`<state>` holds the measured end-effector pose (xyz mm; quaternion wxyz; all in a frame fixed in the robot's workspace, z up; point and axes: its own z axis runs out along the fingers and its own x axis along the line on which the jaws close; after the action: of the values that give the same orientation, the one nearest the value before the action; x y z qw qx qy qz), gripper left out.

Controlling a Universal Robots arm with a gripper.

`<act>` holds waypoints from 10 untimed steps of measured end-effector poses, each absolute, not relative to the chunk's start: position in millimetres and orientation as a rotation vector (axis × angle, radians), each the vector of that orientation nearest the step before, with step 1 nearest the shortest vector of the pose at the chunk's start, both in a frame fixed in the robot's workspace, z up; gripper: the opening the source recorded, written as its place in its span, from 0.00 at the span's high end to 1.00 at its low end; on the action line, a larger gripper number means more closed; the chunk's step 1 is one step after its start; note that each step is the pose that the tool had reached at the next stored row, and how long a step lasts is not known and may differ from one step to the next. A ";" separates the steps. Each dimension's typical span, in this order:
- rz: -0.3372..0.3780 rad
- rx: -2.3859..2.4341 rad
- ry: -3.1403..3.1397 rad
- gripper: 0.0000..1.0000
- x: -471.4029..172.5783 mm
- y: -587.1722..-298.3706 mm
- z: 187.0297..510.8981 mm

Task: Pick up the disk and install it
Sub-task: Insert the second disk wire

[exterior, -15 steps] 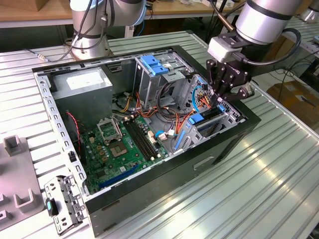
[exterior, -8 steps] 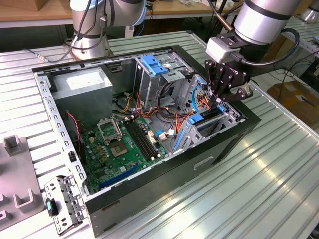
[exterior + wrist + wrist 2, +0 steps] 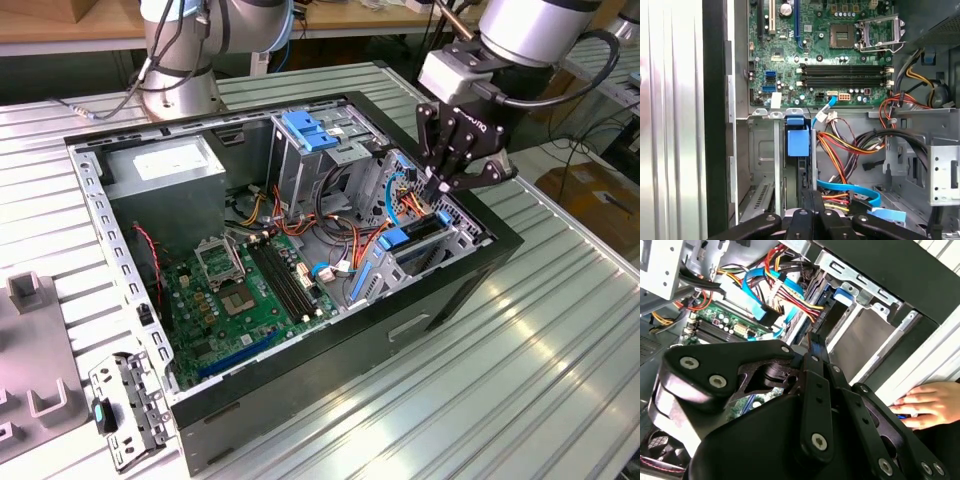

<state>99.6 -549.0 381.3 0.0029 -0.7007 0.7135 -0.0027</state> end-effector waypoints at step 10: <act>-0.017 -2.205 2.245 0.89 99.6 -523.9 396.4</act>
<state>99.6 -523.9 396.4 -0.0024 -0.7007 0.7135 -0.0056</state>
